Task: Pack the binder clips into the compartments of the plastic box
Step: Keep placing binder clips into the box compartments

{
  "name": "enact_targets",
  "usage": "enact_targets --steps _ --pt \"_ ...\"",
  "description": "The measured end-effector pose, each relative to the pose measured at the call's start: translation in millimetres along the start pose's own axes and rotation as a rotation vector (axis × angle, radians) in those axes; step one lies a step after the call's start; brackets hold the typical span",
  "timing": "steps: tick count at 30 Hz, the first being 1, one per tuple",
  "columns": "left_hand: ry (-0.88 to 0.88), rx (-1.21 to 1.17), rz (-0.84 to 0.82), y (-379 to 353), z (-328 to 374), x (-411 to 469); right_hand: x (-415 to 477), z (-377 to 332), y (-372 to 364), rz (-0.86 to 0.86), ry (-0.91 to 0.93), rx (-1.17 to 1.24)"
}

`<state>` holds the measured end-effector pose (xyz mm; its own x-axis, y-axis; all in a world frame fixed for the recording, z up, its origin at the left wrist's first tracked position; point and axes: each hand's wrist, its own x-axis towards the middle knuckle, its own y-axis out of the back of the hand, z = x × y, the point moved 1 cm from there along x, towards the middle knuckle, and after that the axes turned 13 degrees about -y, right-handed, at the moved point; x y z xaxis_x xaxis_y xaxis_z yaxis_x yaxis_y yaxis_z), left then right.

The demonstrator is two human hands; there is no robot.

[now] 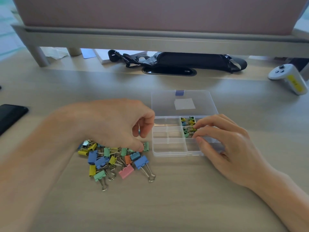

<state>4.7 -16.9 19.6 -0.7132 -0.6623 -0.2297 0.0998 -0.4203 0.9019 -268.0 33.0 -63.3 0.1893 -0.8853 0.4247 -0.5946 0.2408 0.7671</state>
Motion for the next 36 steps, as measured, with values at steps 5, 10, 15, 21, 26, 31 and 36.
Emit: enact_targets --steps 5,10,15,21,26,31,36 --pt "0.004 0.012 -0.006 -14 10 12 1 0 0 0.006 -0.008 0.023" --pt "0.0 0.013 0.011 -18 5 14 0 0 0 0.009 -0.029 0.049" --pt "-0.033 -0.032 0.075 -13 0 13 0 0 1 0.01 -0.04 0.064" --pt "-0.061 -0.09 0.076 -9 -4 13 -1 1 0 0.012 -0.047 0.07" --pt "-0.047 -0.072 0.106 -7 -11 12 -1 1 0 0.008 -0.042 0.071" --pt "-0.019 -0.041 0.031 11 -14 -6 -1 0 -1 0.026 -0.037 0.071" --pt "0.024 0.047 -0.156 -2 -2 -2 0 0 0 0.02 -0.037 0.039"
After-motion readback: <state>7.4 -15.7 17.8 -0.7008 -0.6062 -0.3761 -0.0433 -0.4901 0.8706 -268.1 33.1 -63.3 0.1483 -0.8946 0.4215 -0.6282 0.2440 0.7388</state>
